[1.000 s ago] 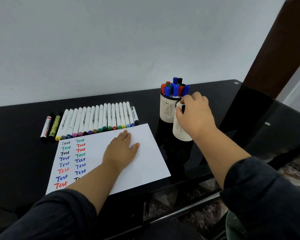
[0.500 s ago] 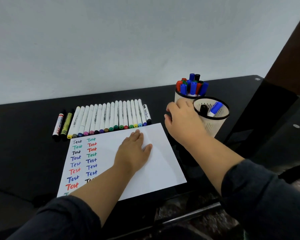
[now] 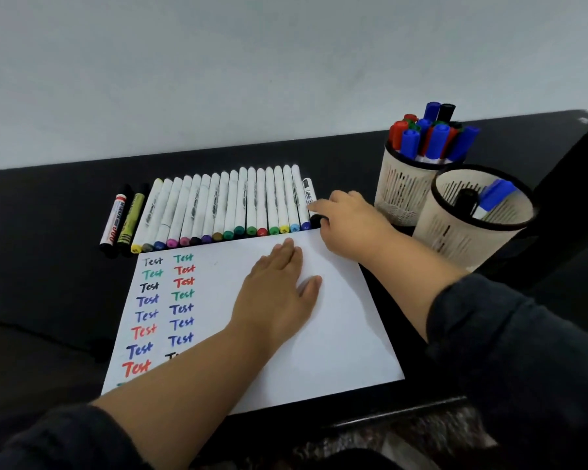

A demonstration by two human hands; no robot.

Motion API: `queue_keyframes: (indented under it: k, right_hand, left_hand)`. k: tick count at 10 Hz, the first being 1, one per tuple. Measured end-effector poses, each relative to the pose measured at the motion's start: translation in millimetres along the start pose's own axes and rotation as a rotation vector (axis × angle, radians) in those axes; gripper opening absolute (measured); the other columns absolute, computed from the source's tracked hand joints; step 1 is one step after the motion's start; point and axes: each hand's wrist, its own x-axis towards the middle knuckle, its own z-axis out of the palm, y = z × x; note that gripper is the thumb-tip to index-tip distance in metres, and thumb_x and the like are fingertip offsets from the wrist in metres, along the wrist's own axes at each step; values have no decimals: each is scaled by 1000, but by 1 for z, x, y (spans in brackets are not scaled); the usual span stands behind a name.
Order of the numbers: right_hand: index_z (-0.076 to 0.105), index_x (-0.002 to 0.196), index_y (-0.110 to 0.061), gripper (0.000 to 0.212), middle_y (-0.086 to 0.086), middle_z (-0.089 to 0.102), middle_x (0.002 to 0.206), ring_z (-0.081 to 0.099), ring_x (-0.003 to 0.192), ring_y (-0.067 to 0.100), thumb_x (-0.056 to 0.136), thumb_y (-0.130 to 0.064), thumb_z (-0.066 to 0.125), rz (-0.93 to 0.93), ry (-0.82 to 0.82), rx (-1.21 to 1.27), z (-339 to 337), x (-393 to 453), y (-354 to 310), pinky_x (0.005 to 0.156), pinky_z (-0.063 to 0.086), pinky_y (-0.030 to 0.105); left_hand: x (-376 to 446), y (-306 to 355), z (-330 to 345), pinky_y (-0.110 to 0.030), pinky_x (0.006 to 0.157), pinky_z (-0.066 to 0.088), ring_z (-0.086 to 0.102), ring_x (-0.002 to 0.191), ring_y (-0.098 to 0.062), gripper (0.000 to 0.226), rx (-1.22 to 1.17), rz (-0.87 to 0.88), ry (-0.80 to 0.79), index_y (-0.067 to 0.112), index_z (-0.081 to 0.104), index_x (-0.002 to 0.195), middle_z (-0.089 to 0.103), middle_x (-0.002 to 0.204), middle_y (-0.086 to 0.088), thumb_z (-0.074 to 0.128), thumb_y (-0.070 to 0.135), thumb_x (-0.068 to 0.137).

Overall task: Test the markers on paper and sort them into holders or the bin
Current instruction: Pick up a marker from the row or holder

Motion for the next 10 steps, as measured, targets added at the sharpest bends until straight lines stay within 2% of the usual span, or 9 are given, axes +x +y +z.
queue_keyframes:
  k: [2, 3, 4, 5, 6, 7, 8, 9, 10]
  right_hand:
    - [54, 113, -13, 22, 8, 56, 111, 51, 99, 24, 96, -24, 44, 33, 65, 91, 5, 10, -4, 74, 43, 32]
    - [52, 108, -11, 19, 9, 56, 108, 55, 95, 24, 94, -24, 51, 113, 59, 143, 5, 13, -4, 75, 47, 34]
    - [52, 107, -11, 18, 8, 58, 103, 54, 88, 21, 92, -20, 55, 202, 87, 249, 4, 12, -4, 71, 44, 31]
    - [52, 108, -13, 18, 3, 53, 100, 48, 82, 16, 92, -19, 55, 259, 153, 283, 0, 9, -4, 58, 33, 25]
    - [52, 108, -12, 18, 3, 52, 101, 48, 80, 15, 91, -19, 57, 299, 227, 336, -6, 3, -3, 59, 37, 23]
    - [52, 103, -14, 15, 4, 56, 103, 54, 82, 16, 90, -18, 58, 324, 288, 401, -7, -5, -4, 70, 49, 29]
    - [50, 96, -15, 10, 5, 58, 100, 58, 84, 19, 89, -17, 57, 343, 331, 443, -9, -20, -5, 70, 51, 30]
    - [50, 94, -16, 8, 4, 59, 97, 56, 81, 18, 89, -17, 57, 346, 356, 481, -14, -36, -7, 58, 41, 23]
    - [50, 95, -18, 8, 2, 59, 94, 55, 76, 15, 89, -19, 55, 360, 356, 540, -21, -56, -11, 51, 36, 22]
  left_hand:
    - [1, -2, 2, -20, 112, -4, -4, 144, -6, 61, 11, 4, 3, 18, 8, 151, -2, 158, 6, 27, 44, 99]
    - [0, -2, 1, -19, 111, -5, -4, 144, -6, 61, 12, 0, 0, 18, 8, 151, -3, 158, 6, 27, 44, 99]
    - [-1, -1, 2, -20, 112, -4, -3, 144, -7, 61, 10, -3, -2, 18, 9, 151, -2, 158, 6, 27, 44, 100]
    - [-2, -2, 2, -21, 112, -4, -3, 144, -7, 61, 15, -9, -7, 17, 9, 151, -2, 158, 6, 28, 44, 100]
    - [-2, -1, 3, -22, 113, -3, -2, 144, -9, 61, 39, -11, -7, 16, 8, 151, -2, 159, 4, 27, 44, 100]
    - [-2, -1, 3, -24, 114, -1, -1, 145, -11, 61, 70, -10, -1, 14, 9, 151, 0, 159, 2, 27, 43, 100]
    - [-4, 1, 3, -26, 115, 0, 0, 145, -14, 61, 101, -10, -9, 13, 9, 151, 1, 159, -1, 26, 43, 100]
    - [-4, 4, 1, -28, 115, 2, 0, 145, -17, 62, 137, -18, -42, 12, 8, 151, 0, 159, -2, 23, 44, 100]
    - [-3, 7, -3, -31, 116, 2, 1, 145, -19, 63, 238, -9, -78, 9, 7, 150, 2, 159, -6, 20, 45, 100]
